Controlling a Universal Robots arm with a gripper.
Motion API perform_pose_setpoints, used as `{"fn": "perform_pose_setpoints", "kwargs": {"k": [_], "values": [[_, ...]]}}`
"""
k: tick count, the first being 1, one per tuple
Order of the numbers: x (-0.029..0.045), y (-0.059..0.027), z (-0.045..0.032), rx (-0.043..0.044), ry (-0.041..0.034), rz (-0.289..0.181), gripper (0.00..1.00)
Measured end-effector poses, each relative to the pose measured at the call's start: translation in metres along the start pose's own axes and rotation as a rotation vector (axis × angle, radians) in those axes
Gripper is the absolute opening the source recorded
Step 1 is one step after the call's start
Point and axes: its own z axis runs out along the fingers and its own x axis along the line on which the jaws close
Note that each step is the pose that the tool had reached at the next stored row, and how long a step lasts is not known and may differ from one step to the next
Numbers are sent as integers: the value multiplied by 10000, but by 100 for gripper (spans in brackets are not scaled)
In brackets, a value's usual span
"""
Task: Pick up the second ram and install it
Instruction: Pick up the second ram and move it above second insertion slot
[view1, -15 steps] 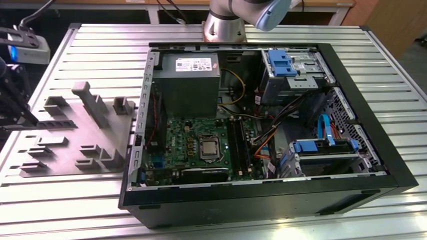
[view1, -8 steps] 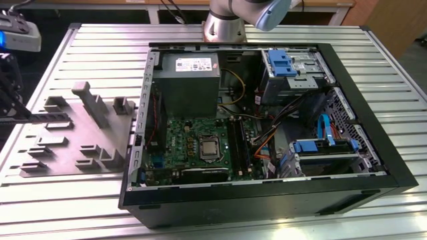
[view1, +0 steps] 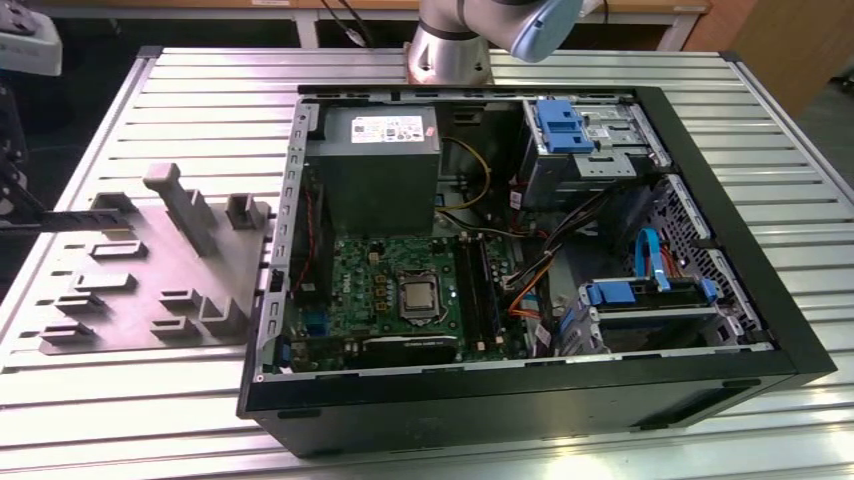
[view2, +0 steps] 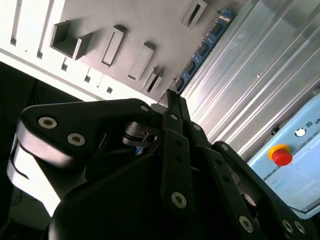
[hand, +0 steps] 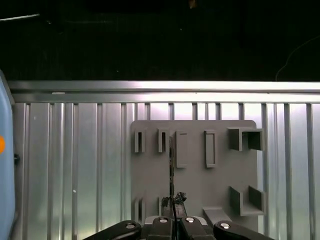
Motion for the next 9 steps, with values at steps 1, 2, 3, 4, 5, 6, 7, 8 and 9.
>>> {"fn": "perform_pose_setpoints", "kwargs": {"k": [1, 2, 3, 4, 5, 6, 7, 8, 9], "values": [[-1, 1, -33, 1, 0, -1, 12], [-2, 2, -62, 1, -1, 0, 12], [-3, 3, -95, 0, 0, 0, 12], [-4, 4, -131, 1, -1, 0, 12], [-5, 5, -167, 1, -1, 0, 12], [-6, 6, -201, 1, 0, 0, 12], [-7, 7, -234, 1, 0, 0, 12], [-8, 8, -266, 2, 0, 0, 12], [-9, 9, -304, 1, 0, 0, 12]]}}
